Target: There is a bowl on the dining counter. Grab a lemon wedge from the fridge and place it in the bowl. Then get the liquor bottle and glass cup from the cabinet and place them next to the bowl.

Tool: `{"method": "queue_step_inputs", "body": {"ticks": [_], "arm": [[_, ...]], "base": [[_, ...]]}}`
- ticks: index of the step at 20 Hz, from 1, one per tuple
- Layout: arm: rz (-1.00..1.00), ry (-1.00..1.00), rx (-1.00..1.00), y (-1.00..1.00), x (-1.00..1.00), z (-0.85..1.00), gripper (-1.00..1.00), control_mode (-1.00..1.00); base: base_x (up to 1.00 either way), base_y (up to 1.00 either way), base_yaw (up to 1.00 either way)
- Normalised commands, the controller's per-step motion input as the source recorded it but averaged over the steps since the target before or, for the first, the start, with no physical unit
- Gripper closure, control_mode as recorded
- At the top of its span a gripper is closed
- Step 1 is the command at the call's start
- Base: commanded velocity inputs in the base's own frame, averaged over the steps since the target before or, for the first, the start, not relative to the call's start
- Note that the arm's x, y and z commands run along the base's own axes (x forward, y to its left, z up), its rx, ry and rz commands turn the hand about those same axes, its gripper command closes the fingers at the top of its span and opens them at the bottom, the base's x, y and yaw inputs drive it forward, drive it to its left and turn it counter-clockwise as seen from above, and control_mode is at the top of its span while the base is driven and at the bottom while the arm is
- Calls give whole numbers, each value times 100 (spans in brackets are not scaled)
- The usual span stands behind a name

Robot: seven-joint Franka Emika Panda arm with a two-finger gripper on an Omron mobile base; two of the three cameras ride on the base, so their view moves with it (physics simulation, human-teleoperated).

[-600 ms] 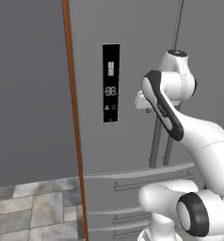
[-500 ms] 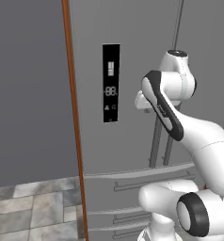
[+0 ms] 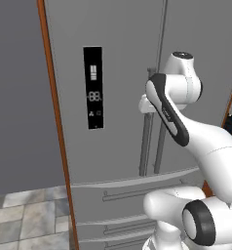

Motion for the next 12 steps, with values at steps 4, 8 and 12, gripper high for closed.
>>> {"method": "queue_step_inputs", "body": {"ticks": [4, 8, 12], "arm": [[0, 0, 0, 0, 0, 0, -100, 100], [0, 0, 0, 0, 0, 0, -100, 100], [0, 0, 0, 0, 0, 0, -100, 100]], "base": [[-28, -39, -1], [-35, -23, -5], [-11, -1, 0]]}}
